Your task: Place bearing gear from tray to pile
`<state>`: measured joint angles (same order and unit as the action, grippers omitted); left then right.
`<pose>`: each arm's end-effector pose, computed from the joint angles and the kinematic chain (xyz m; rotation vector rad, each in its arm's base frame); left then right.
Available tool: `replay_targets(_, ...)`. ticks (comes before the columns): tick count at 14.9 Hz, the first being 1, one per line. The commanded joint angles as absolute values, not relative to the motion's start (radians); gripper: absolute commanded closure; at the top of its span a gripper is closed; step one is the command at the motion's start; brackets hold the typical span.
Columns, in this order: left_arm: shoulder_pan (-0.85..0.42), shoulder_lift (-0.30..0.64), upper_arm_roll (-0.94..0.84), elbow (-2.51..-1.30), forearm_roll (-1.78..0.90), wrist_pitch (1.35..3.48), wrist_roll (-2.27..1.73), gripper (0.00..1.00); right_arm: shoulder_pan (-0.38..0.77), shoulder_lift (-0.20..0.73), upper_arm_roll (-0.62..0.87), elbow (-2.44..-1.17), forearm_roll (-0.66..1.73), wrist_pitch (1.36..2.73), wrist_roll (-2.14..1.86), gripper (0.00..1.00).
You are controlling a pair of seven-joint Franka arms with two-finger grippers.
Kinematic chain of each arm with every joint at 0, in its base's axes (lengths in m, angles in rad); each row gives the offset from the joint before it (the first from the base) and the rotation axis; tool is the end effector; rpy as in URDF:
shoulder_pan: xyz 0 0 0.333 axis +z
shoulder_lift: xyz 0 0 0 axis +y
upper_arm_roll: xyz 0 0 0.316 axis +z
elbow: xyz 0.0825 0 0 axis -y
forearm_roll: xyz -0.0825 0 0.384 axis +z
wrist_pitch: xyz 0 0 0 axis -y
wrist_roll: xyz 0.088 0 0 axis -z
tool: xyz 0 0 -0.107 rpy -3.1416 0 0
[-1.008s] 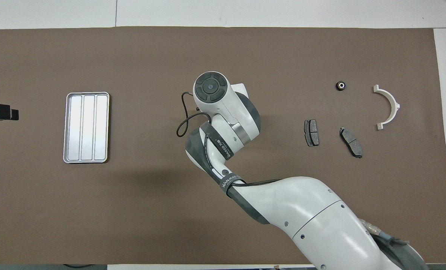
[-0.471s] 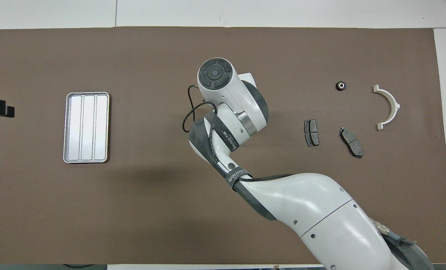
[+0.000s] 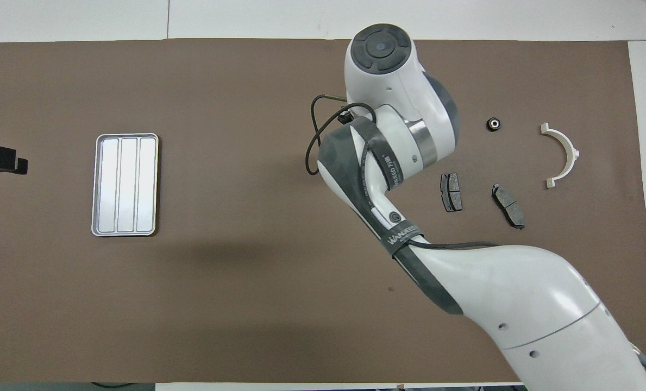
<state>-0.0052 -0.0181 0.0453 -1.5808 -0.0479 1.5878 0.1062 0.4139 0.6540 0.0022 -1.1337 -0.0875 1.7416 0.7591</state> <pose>0.5505 0.0173 0.6314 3.0928 -0.1019 0.0442 0.6743 0.2888 0.4209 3.0052 -0.4951 0.0130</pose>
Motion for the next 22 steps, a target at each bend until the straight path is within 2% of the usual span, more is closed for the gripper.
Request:
replay_targets(1, -0.015, 0.015, 0.037, -1.513, -0.009, 1.537, 0.094, 0.00, 0.350, 0.615, 0.018, -1.152, -0.083, 1.717, 0.622, 1.00)
replay_targets(4, -0.014, 0.021, 0.035, -1.516, -0.011, 1.574, 0.095, 0.00, 0.276, 0.611, 0.018, -1.178, -0.081, 1.724, 0.497, 1.00)
replay_targets(6, -0.014, 0.020, 0.034, -1.523, -0.014, 1.612, 0.095, 0.00, 0.224, 0.588, 0.018, -1.242, -0.080, 1.765, 0.405, 1.00)
replay_targets(10, -0.015, 0.015, 0.034, -1.549, -0.014, 1.664, 0.100, 0.00, 0.161, 0.513, 0.018, -1.463, -0.080, 1.957, 0.328, 1.00)
replay_targets(14, -0.017, 0.002, 0.034, -1.574, -0.014, 1.664, 0.095, 0.00, 0.129, 0.500, 0.018, -1.600, -0.081, 2.109, 0.322, 1.00)
replay_targets(17, -0.015, 0.002, 0.034, -1.572, -0.014, 1.672, 0.092, 0.00, 0.107, 0.509, 0.018, -1.654, -0.080, 2.199, 0.293, 1.00)
replay_targets(22, -0.015, 0.002, 0.034, -1.572, -0.014, 1.664, 0.094, 0.00, 0.091, 0.523, 0.018, -1.684, -0.080, 2.255, 0.287, 1.00)
